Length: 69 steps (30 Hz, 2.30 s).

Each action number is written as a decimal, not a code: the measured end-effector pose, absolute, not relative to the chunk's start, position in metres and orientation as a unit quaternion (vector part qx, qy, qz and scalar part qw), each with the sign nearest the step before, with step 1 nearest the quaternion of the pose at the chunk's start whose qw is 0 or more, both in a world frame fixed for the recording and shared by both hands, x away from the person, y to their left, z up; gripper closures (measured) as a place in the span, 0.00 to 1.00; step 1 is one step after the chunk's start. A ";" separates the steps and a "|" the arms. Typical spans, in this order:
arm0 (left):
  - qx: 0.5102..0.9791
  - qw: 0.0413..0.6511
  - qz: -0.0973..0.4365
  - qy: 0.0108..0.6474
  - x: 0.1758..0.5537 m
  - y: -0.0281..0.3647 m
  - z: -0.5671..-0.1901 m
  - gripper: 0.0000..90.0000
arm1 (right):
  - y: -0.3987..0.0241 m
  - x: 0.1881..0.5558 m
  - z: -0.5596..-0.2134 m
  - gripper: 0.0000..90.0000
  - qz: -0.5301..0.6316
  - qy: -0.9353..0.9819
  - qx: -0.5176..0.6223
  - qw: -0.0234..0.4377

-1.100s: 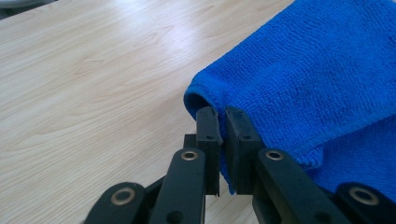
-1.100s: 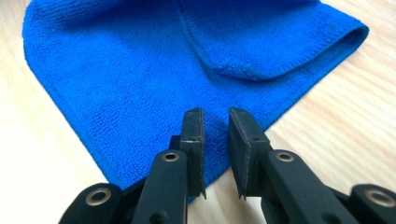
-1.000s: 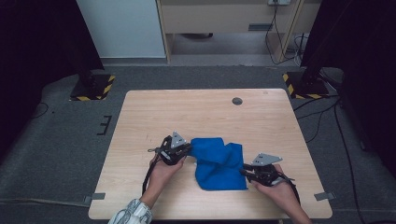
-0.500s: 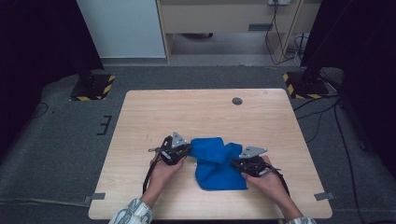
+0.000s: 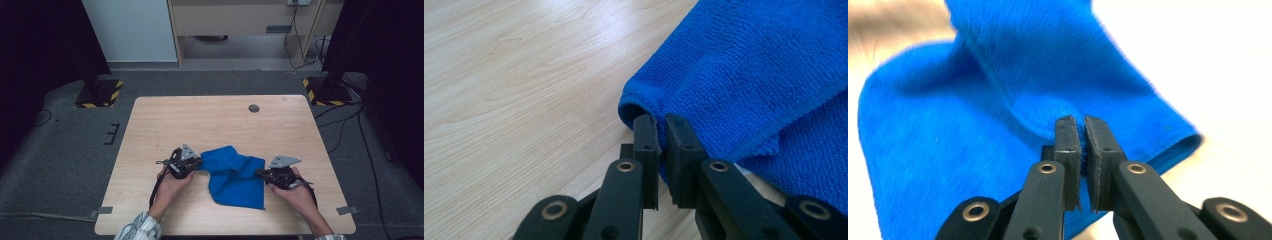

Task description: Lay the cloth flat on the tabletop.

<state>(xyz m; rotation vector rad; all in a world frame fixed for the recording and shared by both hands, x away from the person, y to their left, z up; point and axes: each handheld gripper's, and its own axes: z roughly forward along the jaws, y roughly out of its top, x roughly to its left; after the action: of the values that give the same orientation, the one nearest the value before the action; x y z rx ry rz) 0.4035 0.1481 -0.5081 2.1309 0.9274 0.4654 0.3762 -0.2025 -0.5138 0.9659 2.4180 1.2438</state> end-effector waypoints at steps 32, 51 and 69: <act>0.810 0.398 0.189 0.387 0.415 0.167 -0.507 0.66 | -0.231 0.420 -0.525 0.96 0.395 0.797 0.427 0.166; 0.823 0.405 0.204 0.344 0.395 0.167 -0.514 0.35 | -0.233 0.419 -0.524 0.96 0.400 0.794 0.426 0.167; 0.839 0.377 0.198 0.339 0.407 0.155 -0.526 0.62 | -0.231 0.417 -0.523 0.95 0.404 0.794 0.423 0.166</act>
<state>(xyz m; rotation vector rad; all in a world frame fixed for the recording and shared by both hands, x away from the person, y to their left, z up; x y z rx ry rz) 0.4075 0.1555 -0.5261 2.1461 0.8668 0.5071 0.4171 -0.2313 -0.5228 1.2056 2.2601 1.1504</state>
